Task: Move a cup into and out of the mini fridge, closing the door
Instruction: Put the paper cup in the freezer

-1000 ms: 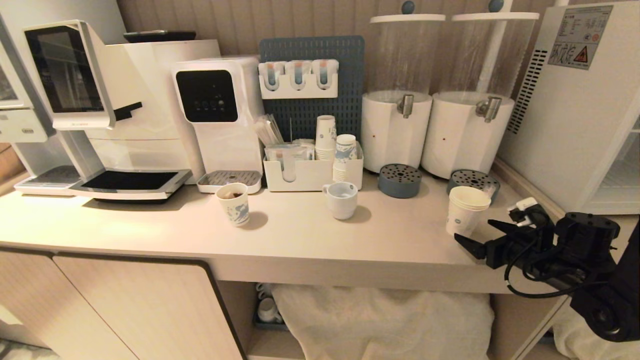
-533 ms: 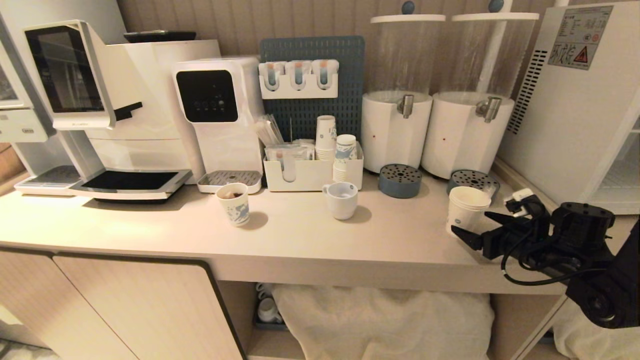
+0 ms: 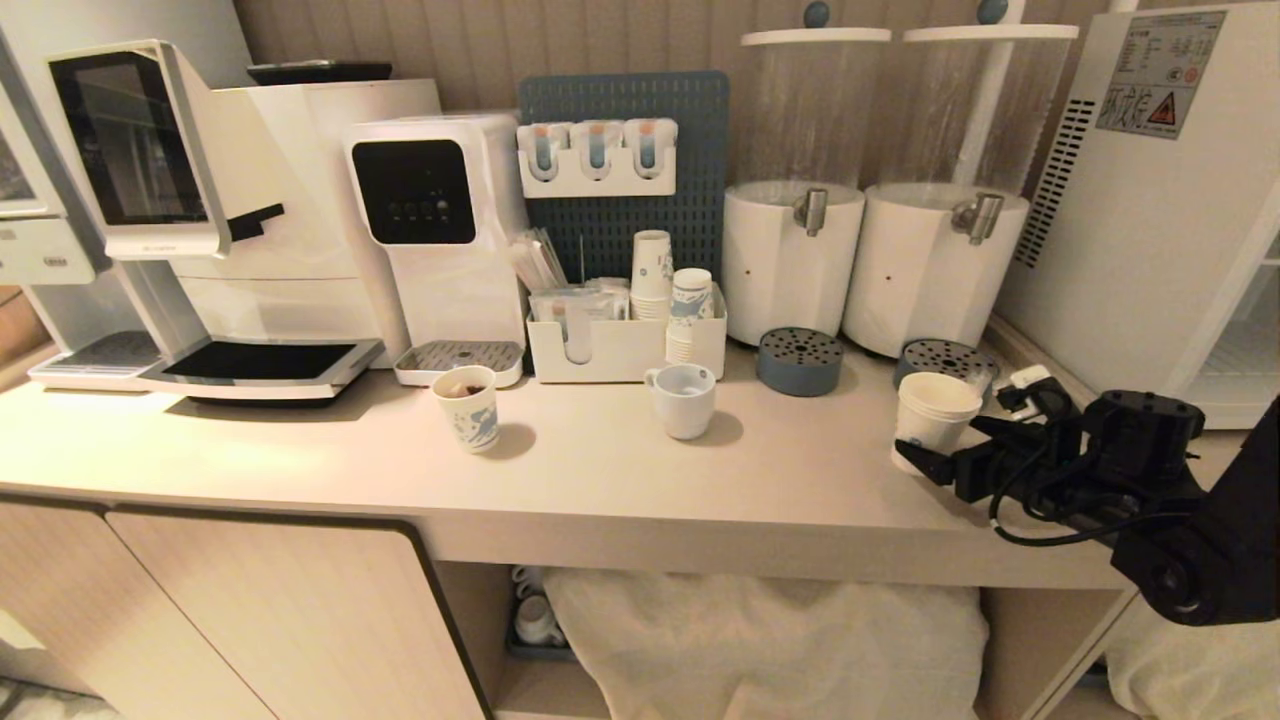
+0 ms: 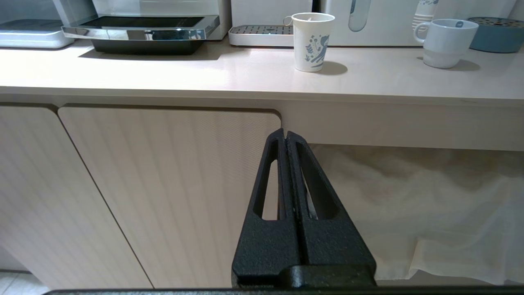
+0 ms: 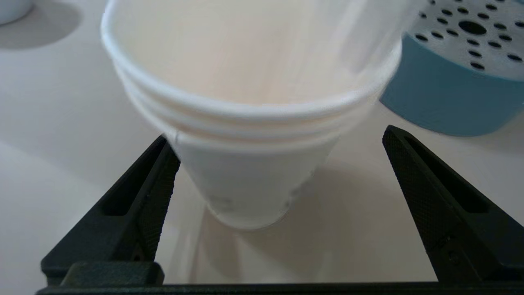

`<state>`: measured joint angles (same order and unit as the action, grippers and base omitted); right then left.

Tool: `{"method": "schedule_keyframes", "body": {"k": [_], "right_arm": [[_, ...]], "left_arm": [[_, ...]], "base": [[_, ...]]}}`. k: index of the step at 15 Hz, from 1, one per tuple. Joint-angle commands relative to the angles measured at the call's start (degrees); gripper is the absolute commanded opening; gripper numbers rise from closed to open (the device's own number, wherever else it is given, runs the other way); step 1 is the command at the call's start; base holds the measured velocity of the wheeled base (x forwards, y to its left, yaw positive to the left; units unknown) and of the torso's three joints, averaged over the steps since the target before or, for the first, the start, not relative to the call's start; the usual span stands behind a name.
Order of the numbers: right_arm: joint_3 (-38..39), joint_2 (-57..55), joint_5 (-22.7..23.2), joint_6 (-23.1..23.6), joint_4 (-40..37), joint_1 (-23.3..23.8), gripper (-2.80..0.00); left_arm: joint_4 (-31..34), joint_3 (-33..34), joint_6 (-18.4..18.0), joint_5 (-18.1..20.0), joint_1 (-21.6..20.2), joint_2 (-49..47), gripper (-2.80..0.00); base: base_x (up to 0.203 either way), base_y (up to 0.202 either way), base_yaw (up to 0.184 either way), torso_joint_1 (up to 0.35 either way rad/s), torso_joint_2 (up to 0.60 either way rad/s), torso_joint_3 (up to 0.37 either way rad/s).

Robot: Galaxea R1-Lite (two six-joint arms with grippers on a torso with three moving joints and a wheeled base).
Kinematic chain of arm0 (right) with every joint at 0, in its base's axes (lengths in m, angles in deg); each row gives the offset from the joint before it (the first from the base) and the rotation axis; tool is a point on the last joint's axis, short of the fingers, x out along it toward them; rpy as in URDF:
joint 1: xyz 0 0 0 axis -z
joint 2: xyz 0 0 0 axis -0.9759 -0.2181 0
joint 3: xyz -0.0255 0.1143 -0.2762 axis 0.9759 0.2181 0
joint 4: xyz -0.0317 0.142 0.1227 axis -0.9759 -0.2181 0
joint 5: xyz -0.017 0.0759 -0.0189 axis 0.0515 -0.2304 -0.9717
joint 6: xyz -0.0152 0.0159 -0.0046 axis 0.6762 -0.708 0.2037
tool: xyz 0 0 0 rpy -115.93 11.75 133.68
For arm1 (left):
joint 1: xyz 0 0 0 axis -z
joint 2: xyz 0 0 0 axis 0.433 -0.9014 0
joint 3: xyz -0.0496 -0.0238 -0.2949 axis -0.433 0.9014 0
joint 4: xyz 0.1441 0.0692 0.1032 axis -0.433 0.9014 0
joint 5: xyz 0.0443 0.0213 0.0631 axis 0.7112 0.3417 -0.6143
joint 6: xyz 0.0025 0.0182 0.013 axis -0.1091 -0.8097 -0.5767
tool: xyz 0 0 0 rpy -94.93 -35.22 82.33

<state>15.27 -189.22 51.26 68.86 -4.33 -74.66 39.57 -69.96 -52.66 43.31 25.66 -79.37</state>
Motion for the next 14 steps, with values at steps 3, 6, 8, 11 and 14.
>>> {"method": "schedule_keyframes", "body": {"k": [3, 6, 8, 11, 14], "right_arm": [[-1.3, -0.7, 0.1, 0.1, 0.1, -0.3, 0.00], [-2.5, -0.7, 0.2, 0.1, -1.5, -1.0, 0.00], [-3.3, -0.9, 0.1, 0.1, -2.0, -1.4, 0.00], [-4.0, -1.7, 0.0, 0.1, -2.3, -1.5, -2.80], [-3.6, -1.6, -0.2, 0.1, -2.5, -1.5, -2.80]], "left_arm": [[0.0, 1.0, 0.0, 0.0, 0.0, -0.1, -2.80], [0.0, 1.0, 0.1, 0.0, 0.0, -0.1, -2.80], [0.0, 1.0, 0.1, 0.0, 0.0, -0.1, -2.80], [0.0, 1.0, 0.1, 0.0, 0.0, -0.1, -2.80], [0.0, 1.0, 0.1, 0.0, 0.0, -0.1, -2.80]], "base": [[0.000, 0.000, 0.000, 0.000, 0.00, 0.000], [0.000, 0.000, 0.000, 0.000, 0.00, 0.000], [0.000, 0.000, 0.000, 0.000, 0.00, 0.000], [0.000, 0.000, 0.000, 0.000, 0.00, 0.000], [0.000, 0.000, 0.000, 0.000, 0.00, 0.000]]}}
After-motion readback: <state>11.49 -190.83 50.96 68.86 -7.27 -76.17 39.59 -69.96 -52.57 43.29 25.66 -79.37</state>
